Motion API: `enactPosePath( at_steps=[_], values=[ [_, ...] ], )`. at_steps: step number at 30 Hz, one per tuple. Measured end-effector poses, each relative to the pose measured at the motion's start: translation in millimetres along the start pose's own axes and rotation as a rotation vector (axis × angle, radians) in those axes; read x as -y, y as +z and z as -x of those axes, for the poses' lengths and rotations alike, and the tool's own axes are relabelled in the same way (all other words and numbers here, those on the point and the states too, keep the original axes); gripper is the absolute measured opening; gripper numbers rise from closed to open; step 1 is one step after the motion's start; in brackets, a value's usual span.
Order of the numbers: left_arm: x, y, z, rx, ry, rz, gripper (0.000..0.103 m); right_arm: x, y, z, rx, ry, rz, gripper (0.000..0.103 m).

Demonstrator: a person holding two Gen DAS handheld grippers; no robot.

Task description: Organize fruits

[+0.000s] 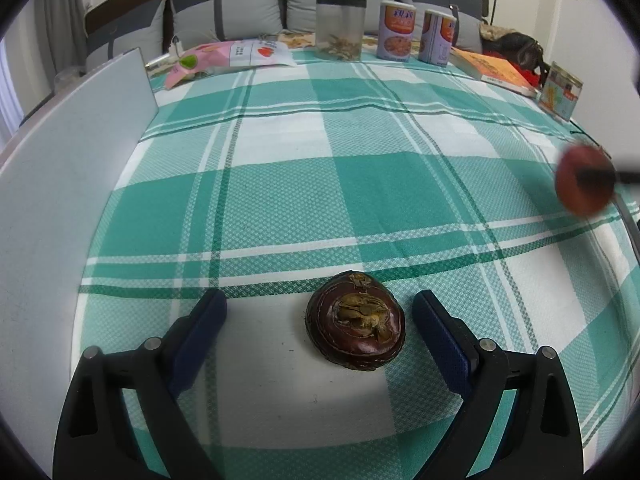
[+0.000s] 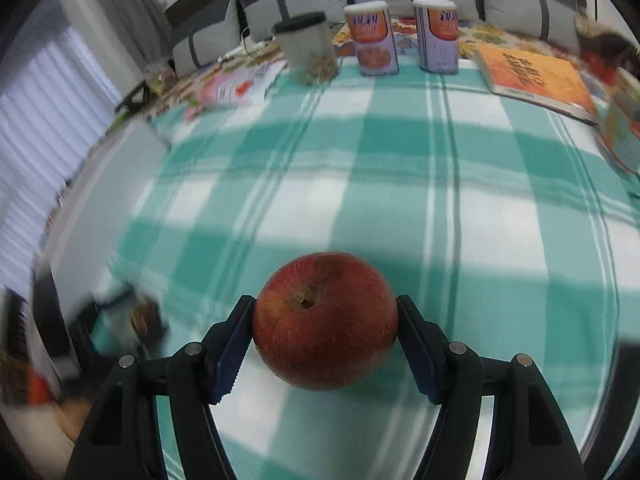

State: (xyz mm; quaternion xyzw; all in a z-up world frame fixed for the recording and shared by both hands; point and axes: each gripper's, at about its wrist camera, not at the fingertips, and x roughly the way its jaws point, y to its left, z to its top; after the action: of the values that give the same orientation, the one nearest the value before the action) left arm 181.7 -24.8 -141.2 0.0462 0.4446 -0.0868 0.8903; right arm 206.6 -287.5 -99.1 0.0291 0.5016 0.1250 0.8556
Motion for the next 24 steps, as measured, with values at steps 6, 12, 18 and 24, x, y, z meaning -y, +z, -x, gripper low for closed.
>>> enactPosePath(
  at_steps=[6,12,18,24],
  values=[
    [0,3,-2,-0.012,0.006,0.006,0.1,-17,-68,12,0.127,-0.18,0.002,0.103],
    [-2,5,-6,-0.012,-0.01,-0.003,0.103,-19,-97,6,0.111,-0.256,0.005,0.103],
    [-2,6,-6,-0.013,-0.008,-0.002,0.103,-15,-99,6,0.117,-0.245,-0.008,0.103],
    [-2,6,-6,-0.013,-0.008,-0.002,0.103,-16,-98,3,0.116,-0.244,-0.008,0.103]
  ],
)
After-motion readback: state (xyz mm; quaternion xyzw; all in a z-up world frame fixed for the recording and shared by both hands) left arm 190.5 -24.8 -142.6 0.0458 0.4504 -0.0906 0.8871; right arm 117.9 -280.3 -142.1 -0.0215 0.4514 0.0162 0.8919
